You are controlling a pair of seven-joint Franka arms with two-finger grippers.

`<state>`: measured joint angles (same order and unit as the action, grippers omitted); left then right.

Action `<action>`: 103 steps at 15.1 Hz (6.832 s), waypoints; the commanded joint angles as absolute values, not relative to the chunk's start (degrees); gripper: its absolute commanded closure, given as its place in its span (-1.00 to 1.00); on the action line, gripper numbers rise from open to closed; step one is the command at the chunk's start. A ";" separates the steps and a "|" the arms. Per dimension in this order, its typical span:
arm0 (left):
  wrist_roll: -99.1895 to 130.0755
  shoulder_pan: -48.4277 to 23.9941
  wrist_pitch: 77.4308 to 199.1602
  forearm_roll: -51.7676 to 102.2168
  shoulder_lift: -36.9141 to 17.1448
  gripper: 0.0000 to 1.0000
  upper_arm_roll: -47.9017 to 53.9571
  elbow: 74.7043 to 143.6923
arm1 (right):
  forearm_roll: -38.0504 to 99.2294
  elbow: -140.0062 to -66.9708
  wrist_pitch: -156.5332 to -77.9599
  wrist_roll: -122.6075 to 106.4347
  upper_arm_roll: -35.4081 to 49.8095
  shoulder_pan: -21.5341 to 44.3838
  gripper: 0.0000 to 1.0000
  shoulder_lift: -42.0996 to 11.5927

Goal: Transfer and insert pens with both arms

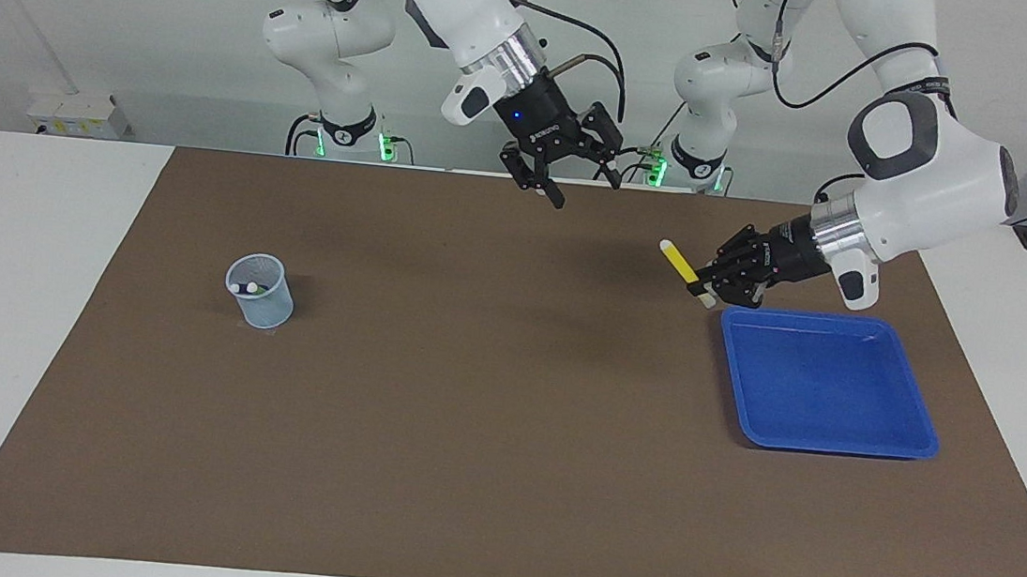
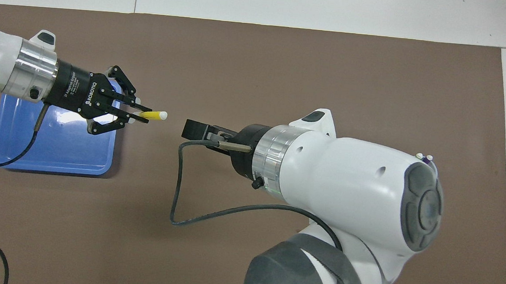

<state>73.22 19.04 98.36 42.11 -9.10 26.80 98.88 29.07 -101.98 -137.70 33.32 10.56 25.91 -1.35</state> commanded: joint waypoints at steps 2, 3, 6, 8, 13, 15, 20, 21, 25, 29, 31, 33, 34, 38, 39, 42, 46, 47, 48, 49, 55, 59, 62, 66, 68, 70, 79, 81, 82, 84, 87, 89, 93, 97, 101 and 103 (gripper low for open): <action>77.95 16.97 98.88 48.59 -4.58 1.00 26.19 104.93 | 27.95 -99.06 -139.74 32.17 10.63 27.59 -0.86 -3.25; 78.92 17.05 98.88 50.17 -4.05 1.00 26.19 106.07 | 26.64 -99.05 -140.44 31.47 10.63 27.68 -0.86 -3.51; 82.69 16.96 100.89 53.87 -2.64 1.00 26.19 108.80 | 18.65 -98.26 -141.50 30.85 10.72 28.48 -0.86 -6.23; 84.37 16.79 101.25 54.31 -2.46 1.00 26.28 109.07 | 18.37 -98.17 -141.59 28.66 10.72 28.39 -0.86 -7.29; 85.78 15.64 103.80 57.21 -1.58 1.00 26.19 110.91 | 18.37 -98.00 -141.59 28.74 10.72 28.48 -0.70 -7.73; 85.78 15.64 103.80 57.65 -1.50 1.00 26.19 111.18 | 18.46 -97.21 -141.59 28.65 10.72 28.48 -0.56 -8.00; 85.87 15.64 103.80 58.18 -1.32 1.00 26.19 111.27 | 18.37 -95.54 -141.59 28.65 10.72 28.39 -0.41 -9.67; 85.78 15.64 103.80 58.27 -1.32 1.00 26.19 111.27 | 18.37 -95.54 -141.59 28.65 10.72 28.48 -0.38 -9.75; 85.87 15.64 104.41 58.53 -1.23 1.00 26.19 111.62 | 18.37 -95.45 -141.59 28.39 10.63 28.13 -0.29 -9.93; 85.87 15.64 104.76 58.89 -1.23 1.00 26.28 111.71 | 18.37 -95.45 -141.59 28.30 10.64 27.95 0.35 -10.02; 85.87 15.64 104.68 58.89 -1.23 1.00 26.19 111.80 | 18.37 -95.45 -141.59 28.30 10.64 27.77 0.81 -10.02; 85.96 15.64 104.77 58.97 -1.23 1.00 26.28 111.80 | 18.81 -95.45 -141.68 28.30 10.72 27.69 0.96 -10.02; 86.04 15.64 104.77 58.97 -1.23 1.00 26.28 111.80 | 18.98 -95.54 -141.68 28.30 10.72 27.60 1.00 -10.02; 85.78 14.77 104.85 58.97 -1.32 0.23 26.19 111.53 | 19.07 -95.45 -141.59 28.39 10.72 27.60 1.00 -10.11; 85.52 14.77 104.94 58.89 -1.23 -0.97 26.19 111.53 | 19.07 -95.45 -141.68 28.39 10.72 27.60 1.00 -10.11; 85.34 14.24 105.56 58.71 -1.14 -1.00 26.19 111.62 | 18.46 -95.54 -140.89 27.95 10.72 27.51 1.00 -10.19; 77.89 15.29 105.47 57.66 -1.05 -1.00 25.84 111.71 | 18.02 -95.71 -132.13 19.27 10.55 24.45 1.00 -9.76; 76.04 15.64 105.47 56.00 -1.05 -1.00 25.75 111.71 | 18.02 -95.71 -128.53 16.46 10.46 22.78 1.00 -9.41; 74.46 16.43 105.38 53.46 -1.05 -1.00 25.75 111.71 | 17.76 -95.71 -124.49 13.48 10.37 20.94 1.00 -8.97; 72.53 17.39 105.21 50.39 -1.05 -1.00 25.75 111.71 | 16.45 -95.71 -120.10 9.79 10.37 19.00 1.00 -8.27; 51.72 22.14 103.36 27.12 -1.05 -1.00 25.58 111.71 | 4.25 -96.77 -100.30 -11.74 10.46 9.24 1.00 -5.28; 31.60 27.50 103.53 16.55 -1.76 -1.00 25.40 109.70 | -4.91 -100.71 -98.70 -28.61 10.55 4.67 1.00 -3.17; 18.50 29.18 104.32 6.63 -2.37 -1.00 25.31 105.57 | -10.54 -103.88 -100.63 -40.22 10.55 0.98 1.00 -2.02; 10.21 28.57 105.90 -4.64 -2.29 -1.00 25.31 99.33 | -10.72 -113.79 -111.24 -49.56 10.55 -3.69 1.00 1.48; 10.11 27.86 106.87 -4.75 -1.67 -1.00 25.57 97.30 | -10.72 -117.50 -114.60 -49.66 10.55 -3.78 1.00 2.89; 9.84 27.34 107.49 -4.83 -1.23 -1.00 26.10 95.37 | -10.72 -119.26 -115.92 -49.66 10.55 -3.69 0.89 3.43; 0.18 18.15 86.16 -4.83 2.11 -1.00 18.23 87.64 | -9.67 -117.88 -113.31 -48.43 10.63 -2.99 -1.00 6.41; -0.09 10.49 83.42 -4.66 2.81 -1.00 9.44 86.58 | -7.05 -112.44 -106.12 -43.62 10.72 -1.94 -1.00 7.03; -0.09 7.76 82.97 -4.57 3.51 -1.00 7.14 86.66 | -5.47 -109.11 -101.82 -40.11 10.64 -0.98 -1.00 6.94; 0.00 1.00 81.66 -4.66 4.57 -1.00 1.96 86.66 | -3.44 -104.00 -96.18 -32.73 10.72 -0.44 -1.00 6.86; 0.09 0.09 80.86 -4.13 5.71 -1.00 0.88 86.92 | 0.87 -98.36 -90.28 -26.30 10.72 -0.44 -1.00 6.94; 0.09 -0.61 80.77 -3.87 7.11 -1.00 0.79 88.93 | 1.23 -97.47 -88.16 -22.87 10.72 -0.27 -1.00 7.38; 0.00 -0.88 84.44 -2.64 9.84 -1.00 0.26 94.55 | 1.23 -99.24 -88.51 -19.68 9.94 1.32 -1.00 8.44; -0.09 -0.79 89.20 -2.64 9.85 -1.00 0.35 97.99 | 1.14 -100.02 -92.36 -17.42 9.15 0.62 -1.00 6.43; -0.09 -0.61 92.28 -2.64 9.14 -1.00 0.35 98.61 | 0.27 -98.34 -91.06 -6.94 5.19 0.53 -1.00 4.22; -0.09 -0.70 92.90 -2.55 9.31 -1.00 0.26 99.05 | -2.96 -98.18 -91.05 -7.03 4.57 -0.17 -1.00 2.91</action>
<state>0.43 0.32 90.94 -3.18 7.81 1.42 96.86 -0.70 -98.99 -91.37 -8.56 4.54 0.77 4.16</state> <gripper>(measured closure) 0.000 0.000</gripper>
